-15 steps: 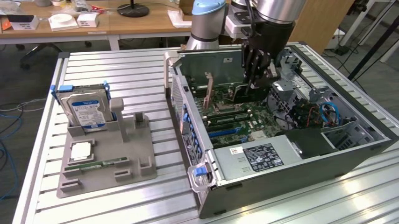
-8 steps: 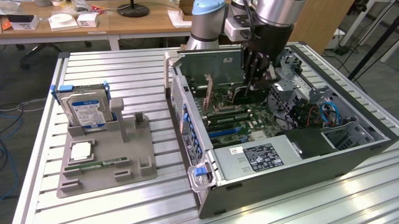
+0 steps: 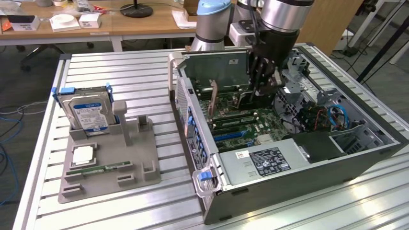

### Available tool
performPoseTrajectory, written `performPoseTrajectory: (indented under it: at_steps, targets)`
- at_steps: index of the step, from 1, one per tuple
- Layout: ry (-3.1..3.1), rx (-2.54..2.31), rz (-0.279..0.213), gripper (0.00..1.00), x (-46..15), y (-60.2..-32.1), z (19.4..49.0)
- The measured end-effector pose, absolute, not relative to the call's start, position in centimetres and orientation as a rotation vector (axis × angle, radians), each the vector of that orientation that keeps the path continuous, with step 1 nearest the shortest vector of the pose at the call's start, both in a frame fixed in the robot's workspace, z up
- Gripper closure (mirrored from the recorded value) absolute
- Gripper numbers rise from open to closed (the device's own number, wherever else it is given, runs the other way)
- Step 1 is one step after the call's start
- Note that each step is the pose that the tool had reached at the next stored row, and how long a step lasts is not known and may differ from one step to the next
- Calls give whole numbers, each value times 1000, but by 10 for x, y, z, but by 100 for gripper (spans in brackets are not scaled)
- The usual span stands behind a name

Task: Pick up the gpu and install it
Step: 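Insert the gpu into the slot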

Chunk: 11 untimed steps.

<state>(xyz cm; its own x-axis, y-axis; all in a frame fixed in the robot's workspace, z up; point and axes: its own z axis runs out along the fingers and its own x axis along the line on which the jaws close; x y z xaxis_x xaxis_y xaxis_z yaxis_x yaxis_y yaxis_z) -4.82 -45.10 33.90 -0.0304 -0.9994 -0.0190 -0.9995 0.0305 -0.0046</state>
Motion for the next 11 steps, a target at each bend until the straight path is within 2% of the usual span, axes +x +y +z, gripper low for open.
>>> performPoseTrajectory:
  at_steps: [11]
  targets:
    - [2243,-2176,15,74,-49,-452,326]
